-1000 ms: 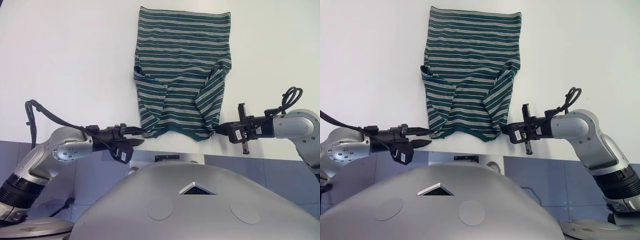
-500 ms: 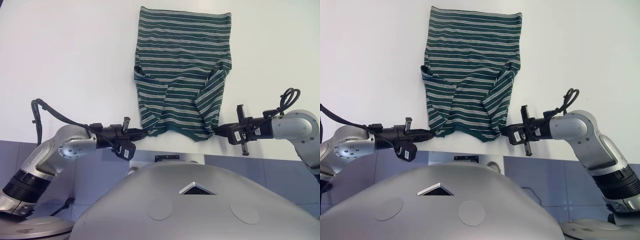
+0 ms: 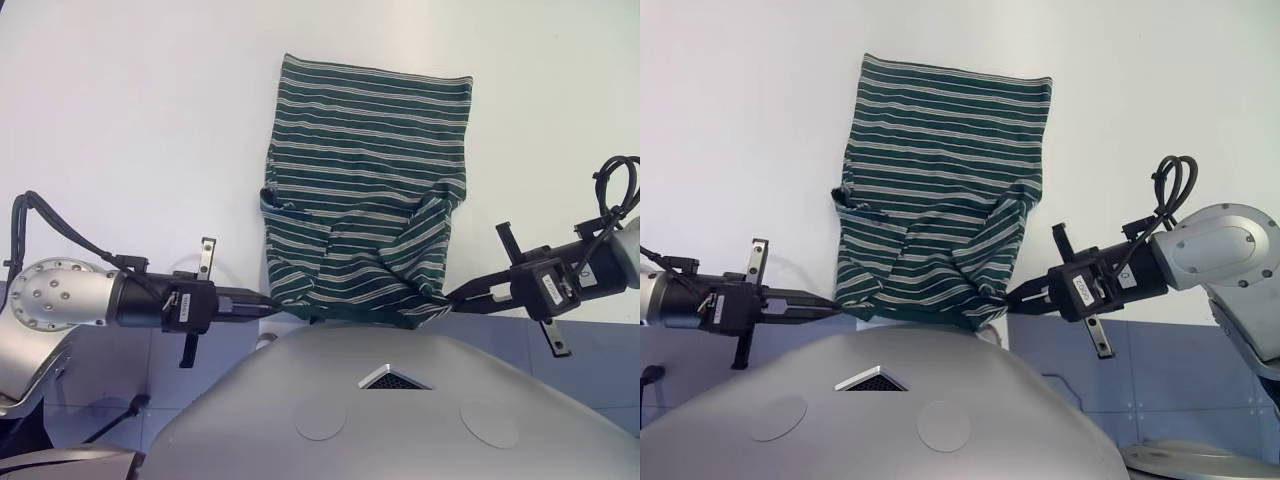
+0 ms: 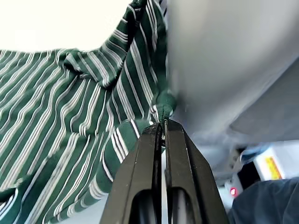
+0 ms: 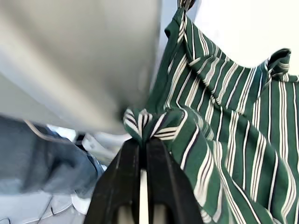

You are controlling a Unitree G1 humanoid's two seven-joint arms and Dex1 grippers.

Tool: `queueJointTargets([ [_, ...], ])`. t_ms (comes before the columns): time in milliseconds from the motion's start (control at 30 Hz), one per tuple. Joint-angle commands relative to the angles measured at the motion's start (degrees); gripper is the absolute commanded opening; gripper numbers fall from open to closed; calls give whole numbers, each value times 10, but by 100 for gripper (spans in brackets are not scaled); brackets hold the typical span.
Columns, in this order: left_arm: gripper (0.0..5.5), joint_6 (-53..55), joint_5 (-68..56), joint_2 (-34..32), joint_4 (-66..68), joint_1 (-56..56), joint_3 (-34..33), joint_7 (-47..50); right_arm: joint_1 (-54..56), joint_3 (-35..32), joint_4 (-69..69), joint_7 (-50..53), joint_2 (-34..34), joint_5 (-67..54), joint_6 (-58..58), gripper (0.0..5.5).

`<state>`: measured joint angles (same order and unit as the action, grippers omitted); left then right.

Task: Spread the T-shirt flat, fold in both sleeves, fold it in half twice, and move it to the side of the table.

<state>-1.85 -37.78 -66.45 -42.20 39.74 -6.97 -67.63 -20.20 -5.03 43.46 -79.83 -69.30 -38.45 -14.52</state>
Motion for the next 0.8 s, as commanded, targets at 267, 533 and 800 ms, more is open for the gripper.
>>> queueJointTargets([
  [267, 4, 2, 191, 211, 224, -405, 130, 146, 172, 71, -214, 124, 80, 209, 53, 0],
  [533, 4, -135, 491, 343, 647, -622, 242, 327, 425, 220, -536, 311, 239, 503, 174, 0],
  [800, 4, -217, 593, 426, 908, -787, 275, 463, 531, 247, -701, 435, 306, 615, 243, 0],
])
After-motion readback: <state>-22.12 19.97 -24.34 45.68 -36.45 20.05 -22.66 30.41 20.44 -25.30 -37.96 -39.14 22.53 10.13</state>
